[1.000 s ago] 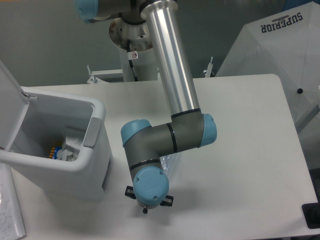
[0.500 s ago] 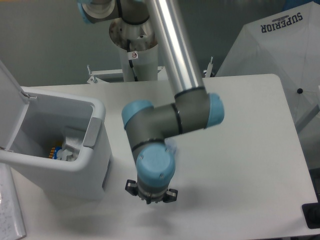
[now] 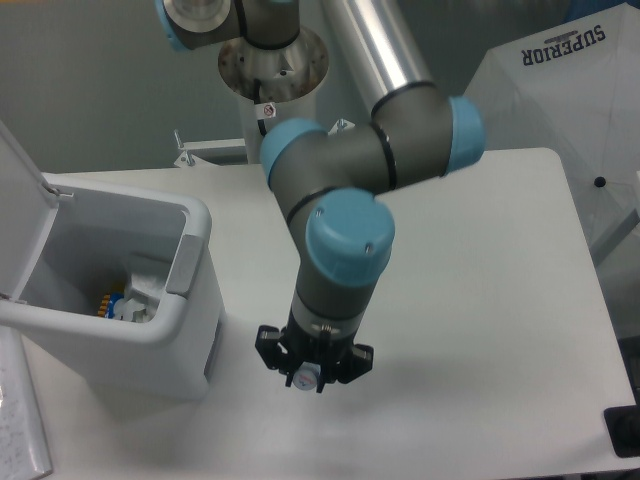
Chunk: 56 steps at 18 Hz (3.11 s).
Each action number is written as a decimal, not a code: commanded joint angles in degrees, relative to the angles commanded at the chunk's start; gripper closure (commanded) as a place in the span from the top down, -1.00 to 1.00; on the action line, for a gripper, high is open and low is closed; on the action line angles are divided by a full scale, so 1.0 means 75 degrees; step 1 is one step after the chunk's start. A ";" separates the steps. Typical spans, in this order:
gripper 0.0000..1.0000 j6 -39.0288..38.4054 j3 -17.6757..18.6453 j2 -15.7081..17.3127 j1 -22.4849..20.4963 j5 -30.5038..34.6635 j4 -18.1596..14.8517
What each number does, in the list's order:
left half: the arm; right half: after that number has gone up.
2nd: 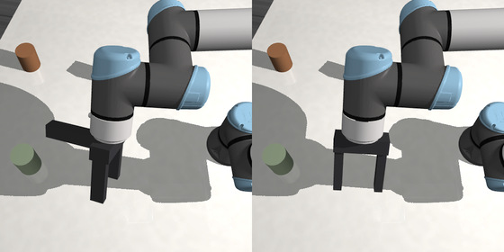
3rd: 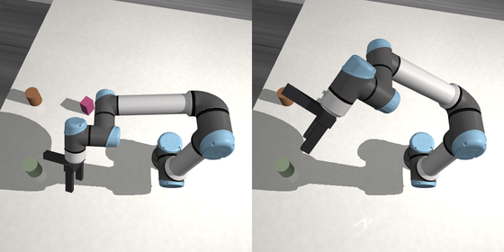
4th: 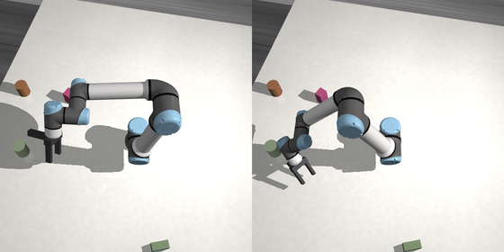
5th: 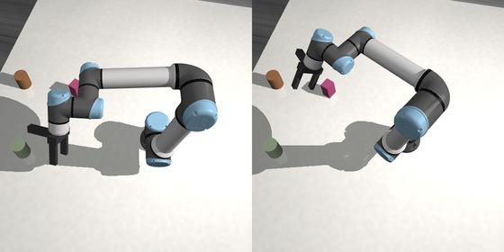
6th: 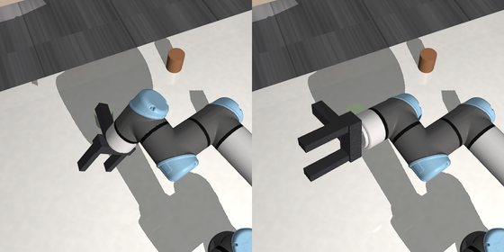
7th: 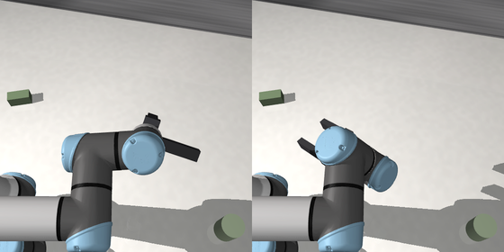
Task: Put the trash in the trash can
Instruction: 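Lift the bottle and carry it over the trash bin, then lower the bottle into the bin and open the gripper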
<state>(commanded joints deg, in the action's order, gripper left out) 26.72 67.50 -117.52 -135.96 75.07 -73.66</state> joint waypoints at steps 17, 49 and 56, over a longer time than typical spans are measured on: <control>-1.00 -0.0574 -0.0141 0.1711 -0.0411 -0.2180 0.2262; -0.85 -0.0259 0.2179 0.3071 0.0737 -0.4056 0.2356; 0.43 0.0222 0.2613 0.3106 0.0737 -0.4056 0.2356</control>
<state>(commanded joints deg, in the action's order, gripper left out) 28.39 87.10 -94.22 -130.43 44.65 -55.99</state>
